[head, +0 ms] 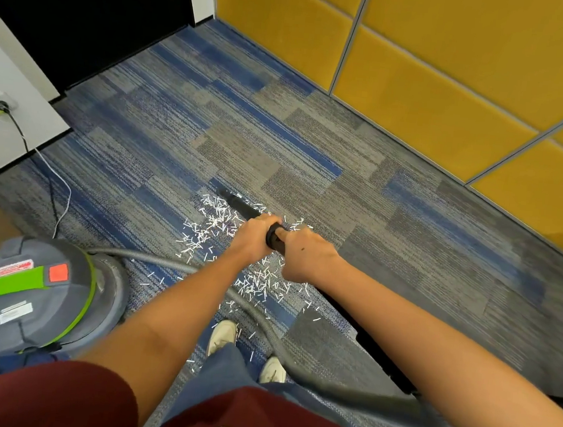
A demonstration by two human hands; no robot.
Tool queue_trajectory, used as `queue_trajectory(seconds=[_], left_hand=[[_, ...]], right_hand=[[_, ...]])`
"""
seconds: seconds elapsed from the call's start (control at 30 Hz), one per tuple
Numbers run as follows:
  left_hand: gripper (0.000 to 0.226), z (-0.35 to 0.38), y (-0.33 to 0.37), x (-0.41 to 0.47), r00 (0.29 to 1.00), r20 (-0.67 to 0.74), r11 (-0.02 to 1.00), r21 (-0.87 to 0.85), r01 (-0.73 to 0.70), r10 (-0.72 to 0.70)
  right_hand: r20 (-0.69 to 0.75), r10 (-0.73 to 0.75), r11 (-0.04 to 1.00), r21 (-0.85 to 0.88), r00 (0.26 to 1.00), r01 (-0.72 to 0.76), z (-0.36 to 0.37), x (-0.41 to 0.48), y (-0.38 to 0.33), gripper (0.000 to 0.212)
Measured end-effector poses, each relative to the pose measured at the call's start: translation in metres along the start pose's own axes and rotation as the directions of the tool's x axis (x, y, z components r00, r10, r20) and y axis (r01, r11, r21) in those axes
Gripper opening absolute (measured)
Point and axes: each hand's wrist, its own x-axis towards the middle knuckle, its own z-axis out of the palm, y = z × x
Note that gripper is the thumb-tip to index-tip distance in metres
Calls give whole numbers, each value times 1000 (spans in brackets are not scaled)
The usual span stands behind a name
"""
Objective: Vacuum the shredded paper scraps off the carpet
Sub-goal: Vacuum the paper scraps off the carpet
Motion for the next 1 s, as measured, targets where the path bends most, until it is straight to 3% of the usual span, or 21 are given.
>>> queue_trajectory(seconds=[0.5, 1.0], left_hand=[[24, 12, -11, -36, 997, -49, 998, 36, 57, -55], [25, 24, 15, -31, 997, 73, 999, 31, -36, 34]], right_hand=[[15, -65, 998, -12, 998, 65, 20, -20, -6, 48], [-17, 18, 1000, -22, 1000, -19, 32, -38, 11, 46]])
